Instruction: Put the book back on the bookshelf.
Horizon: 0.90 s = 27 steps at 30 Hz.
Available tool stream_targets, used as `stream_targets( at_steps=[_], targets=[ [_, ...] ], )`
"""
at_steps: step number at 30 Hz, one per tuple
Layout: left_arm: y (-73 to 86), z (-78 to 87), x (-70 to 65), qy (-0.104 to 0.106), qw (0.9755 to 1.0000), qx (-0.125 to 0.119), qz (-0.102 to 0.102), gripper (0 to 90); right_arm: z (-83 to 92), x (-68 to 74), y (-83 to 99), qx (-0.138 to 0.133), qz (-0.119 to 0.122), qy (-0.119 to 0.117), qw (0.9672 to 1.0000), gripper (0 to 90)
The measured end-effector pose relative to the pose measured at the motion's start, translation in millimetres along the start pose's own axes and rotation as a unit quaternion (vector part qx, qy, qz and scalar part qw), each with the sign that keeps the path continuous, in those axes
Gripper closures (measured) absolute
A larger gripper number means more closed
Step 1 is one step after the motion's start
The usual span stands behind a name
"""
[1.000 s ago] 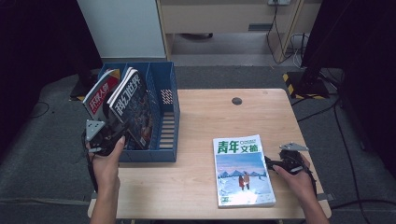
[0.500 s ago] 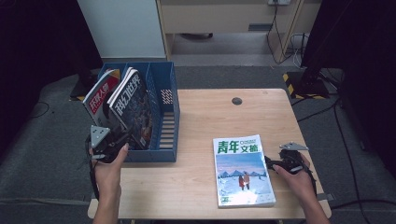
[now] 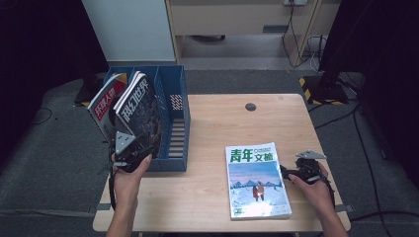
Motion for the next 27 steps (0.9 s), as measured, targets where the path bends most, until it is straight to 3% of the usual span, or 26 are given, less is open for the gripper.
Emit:
stream_targets(
  at_steps=[11, 15, 20, 27],
  targets=[
    [5.9, -11.4, -26.5, 0.028, 0.9990, 0.021, -0.027, 36.6, -0.2, -1.3, 0.5, 0.003, -0.004, 0.003, 1.0000, 9.8],
    [8.6, -14.9, -40.9, 0.044, 0.9977, 0.030, -0.042, 32.7, 2.4, -5.7, -0.2, 0.009, -0.019, 0.005, 0.9998, 11.5],
    [10.1, -18.1, -56.1, 0.060, 0.9964, 0.037, -0.047, 27.3, 7.8, -10.2, -5.6, -0.005, -0.034, 0.008, 0.9994, 14.0],
    [11.9, -22.1, -76.8, 0.087, 0.9939, 0.042, -0.053, 23.8, 14.0, -6.6, -16.3, -0.020, -0.033, 0.002, 0.9993, 14.4]
  ],
)
Point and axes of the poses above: each handheld gripper's, and its own axes: z roughly backward along the jaws, y roughly out of its underside, x roughly to its left, the point moved 9 cm from there along -z, roughly forward along the jaws, and after that the axes turned 3 degrees about -x, right-handed, at the moved point
